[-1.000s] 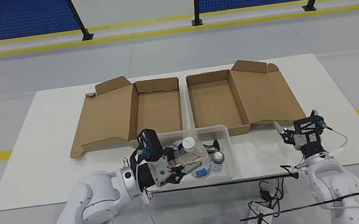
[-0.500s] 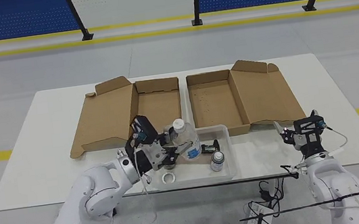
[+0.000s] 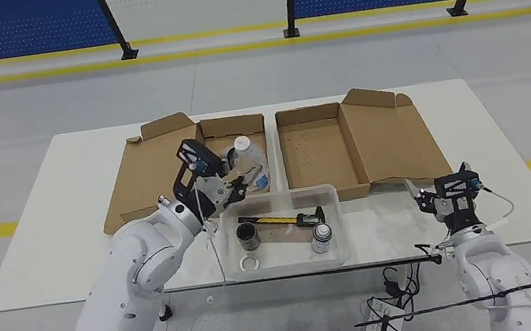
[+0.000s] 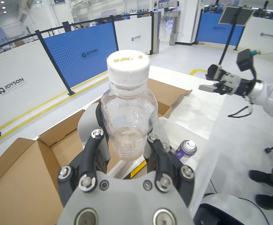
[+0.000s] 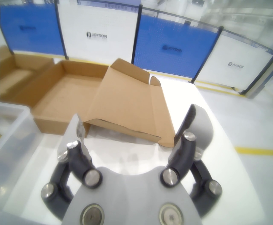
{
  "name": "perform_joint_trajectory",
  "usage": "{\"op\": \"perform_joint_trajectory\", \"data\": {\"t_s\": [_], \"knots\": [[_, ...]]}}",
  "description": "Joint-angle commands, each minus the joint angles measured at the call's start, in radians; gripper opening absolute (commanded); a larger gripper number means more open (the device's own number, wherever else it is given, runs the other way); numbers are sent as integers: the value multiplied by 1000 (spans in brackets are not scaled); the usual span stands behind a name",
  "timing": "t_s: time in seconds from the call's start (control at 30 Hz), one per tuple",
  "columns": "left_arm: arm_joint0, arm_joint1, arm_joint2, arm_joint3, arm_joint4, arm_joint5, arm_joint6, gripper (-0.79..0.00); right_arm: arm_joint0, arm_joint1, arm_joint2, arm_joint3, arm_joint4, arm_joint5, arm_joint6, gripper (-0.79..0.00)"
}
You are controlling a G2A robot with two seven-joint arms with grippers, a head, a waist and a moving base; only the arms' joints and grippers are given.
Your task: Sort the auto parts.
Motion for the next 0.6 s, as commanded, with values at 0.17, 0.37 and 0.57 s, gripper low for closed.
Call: {"op": "perform_joint_trajectory", "data": {"t_s": [0.17,0.37,0.57], "knots": [[-25,-12,23,75,18,114,36,-785,0,0,0,0,0,0,0,0],[-47,-23,51,131,90,250,28,-785,0,0,0,0,0,0,0,0],[-65,-34,83,186,195,347,65,-785,0,0,0,0,0,0,0,0]]}}
